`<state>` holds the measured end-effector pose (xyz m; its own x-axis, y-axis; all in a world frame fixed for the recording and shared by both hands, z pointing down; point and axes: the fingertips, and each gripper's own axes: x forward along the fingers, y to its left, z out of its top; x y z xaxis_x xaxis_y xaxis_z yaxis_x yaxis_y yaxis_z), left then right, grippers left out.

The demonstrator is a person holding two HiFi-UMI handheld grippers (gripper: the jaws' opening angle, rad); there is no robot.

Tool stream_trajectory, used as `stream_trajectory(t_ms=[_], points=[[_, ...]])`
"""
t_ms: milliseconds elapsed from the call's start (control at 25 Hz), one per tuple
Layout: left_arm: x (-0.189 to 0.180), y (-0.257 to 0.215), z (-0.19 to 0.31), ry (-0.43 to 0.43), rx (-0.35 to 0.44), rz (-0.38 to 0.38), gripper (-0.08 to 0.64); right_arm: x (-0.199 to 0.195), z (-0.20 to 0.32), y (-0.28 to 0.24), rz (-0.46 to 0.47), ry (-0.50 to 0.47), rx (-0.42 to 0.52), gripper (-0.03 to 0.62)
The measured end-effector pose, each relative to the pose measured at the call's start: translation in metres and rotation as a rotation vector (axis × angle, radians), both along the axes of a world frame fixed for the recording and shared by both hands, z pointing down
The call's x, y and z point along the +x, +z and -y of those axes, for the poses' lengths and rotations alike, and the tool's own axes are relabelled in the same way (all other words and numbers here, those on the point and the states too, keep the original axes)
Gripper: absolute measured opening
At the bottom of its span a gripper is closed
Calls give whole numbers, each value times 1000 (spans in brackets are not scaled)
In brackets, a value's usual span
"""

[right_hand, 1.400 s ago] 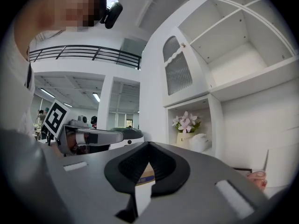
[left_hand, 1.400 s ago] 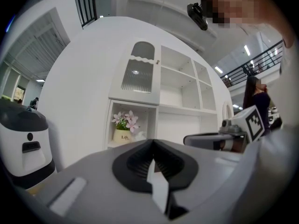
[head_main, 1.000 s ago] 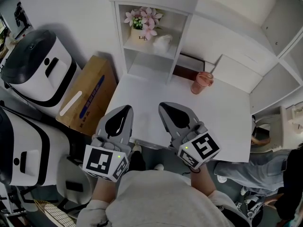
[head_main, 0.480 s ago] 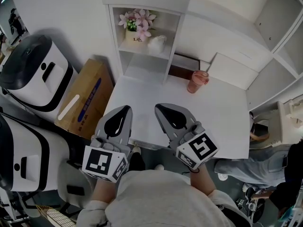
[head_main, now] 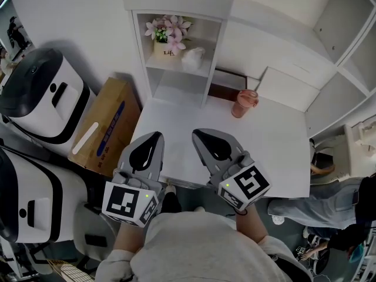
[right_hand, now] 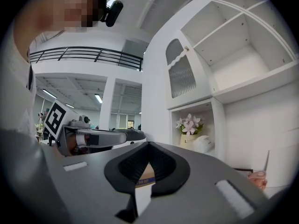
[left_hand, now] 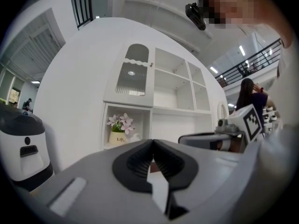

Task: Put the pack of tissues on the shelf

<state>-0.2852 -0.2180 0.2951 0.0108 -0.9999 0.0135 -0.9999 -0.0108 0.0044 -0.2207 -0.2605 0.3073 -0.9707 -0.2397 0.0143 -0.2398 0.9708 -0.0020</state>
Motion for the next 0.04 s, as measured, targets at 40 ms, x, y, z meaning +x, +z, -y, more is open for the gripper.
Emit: stream_trajectory(t_ms=[40], points=[[-1,0,0,0,-1,-1,0,-1,1,0,0,1,0,1]])
